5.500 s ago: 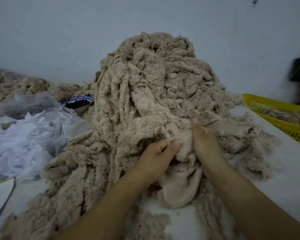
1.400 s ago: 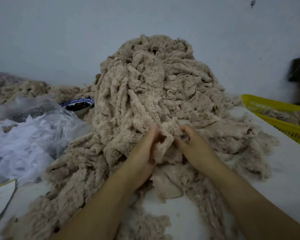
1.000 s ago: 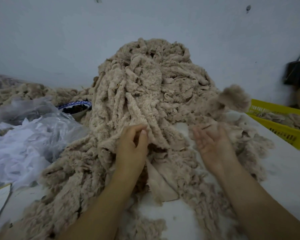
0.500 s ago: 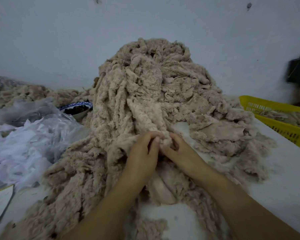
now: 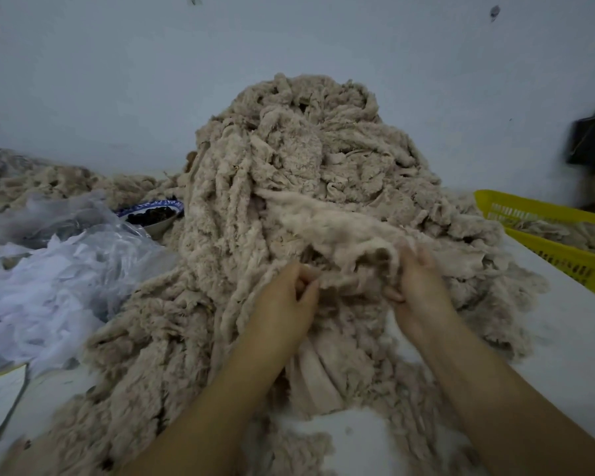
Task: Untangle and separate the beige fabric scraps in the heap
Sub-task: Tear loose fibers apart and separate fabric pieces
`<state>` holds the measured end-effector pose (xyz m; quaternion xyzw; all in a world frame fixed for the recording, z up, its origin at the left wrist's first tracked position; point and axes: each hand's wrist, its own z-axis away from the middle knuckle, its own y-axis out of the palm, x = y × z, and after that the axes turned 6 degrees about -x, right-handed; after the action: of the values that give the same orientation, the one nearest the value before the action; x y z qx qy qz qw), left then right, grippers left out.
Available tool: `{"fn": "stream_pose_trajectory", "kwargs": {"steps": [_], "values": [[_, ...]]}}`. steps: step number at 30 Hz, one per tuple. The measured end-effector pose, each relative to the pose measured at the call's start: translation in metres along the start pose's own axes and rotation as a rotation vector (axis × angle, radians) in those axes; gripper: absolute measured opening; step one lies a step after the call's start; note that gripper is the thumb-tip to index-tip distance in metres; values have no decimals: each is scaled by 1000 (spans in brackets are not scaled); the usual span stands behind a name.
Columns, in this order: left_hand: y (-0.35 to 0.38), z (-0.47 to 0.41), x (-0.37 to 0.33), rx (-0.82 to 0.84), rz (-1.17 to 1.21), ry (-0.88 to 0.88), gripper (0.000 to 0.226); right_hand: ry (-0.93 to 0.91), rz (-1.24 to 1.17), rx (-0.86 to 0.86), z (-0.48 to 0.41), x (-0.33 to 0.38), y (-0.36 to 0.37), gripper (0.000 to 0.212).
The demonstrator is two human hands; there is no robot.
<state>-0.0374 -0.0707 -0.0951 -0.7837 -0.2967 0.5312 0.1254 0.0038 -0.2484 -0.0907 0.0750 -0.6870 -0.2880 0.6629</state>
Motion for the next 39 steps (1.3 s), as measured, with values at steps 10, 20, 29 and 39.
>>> {"fn": "stream_pose_trajectory", "kwargs": {"steps": [10, 20, 29, 39], "values": [[1, 0, -6, 219, 713, -492, 64, 172, 361, 670, 35, -12, 11, 39], [-9, -16, 9, 31, 1291, -679, 27, 195, 364, 612, 34, -10, 11, 25], [11, 4, -2, 247, 664, -277, 26, -165, 625, 419, 28, -12, 14, 31], [10, 7, -6, 271, 560, -265, 22, 204, 270, 157, 17, -7, 16, 36]]}}
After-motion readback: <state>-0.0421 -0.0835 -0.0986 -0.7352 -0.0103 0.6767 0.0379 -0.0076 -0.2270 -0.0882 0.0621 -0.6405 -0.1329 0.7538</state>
